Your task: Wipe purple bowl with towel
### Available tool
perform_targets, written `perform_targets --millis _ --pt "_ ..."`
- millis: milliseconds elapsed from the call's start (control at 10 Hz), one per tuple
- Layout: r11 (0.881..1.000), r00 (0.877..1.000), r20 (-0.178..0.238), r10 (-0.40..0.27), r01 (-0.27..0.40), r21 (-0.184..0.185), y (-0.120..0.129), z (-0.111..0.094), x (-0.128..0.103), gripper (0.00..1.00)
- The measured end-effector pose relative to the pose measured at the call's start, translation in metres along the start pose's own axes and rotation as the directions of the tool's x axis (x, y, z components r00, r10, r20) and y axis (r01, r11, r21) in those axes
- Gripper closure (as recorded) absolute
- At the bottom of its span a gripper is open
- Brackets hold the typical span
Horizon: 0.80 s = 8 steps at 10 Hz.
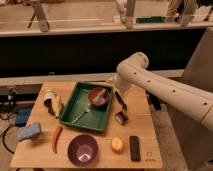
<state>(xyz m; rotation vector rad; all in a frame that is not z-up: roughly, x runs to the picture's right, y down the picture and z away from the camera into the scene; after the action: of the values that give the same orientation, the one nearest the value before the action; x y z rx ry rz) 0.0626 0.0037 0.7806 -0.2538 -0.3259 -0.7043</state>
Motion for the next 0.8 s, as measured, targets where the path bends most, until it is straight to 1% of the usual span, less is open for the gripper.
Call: perform_targets --millis 300,500,800 --pt "1.0 1.0 0.014 -0.021 0.021 0.006 -0.01 0.008 -0.002 0.2" --pt "0.999 0.999 0.019 -0.037 0.037 0.006 -0.015 0.016 0.001 0.2" --pt "0.998 0.998 0.033 -0.057 0.057 0.008 -0.023 0.027 -0.003 0.2"
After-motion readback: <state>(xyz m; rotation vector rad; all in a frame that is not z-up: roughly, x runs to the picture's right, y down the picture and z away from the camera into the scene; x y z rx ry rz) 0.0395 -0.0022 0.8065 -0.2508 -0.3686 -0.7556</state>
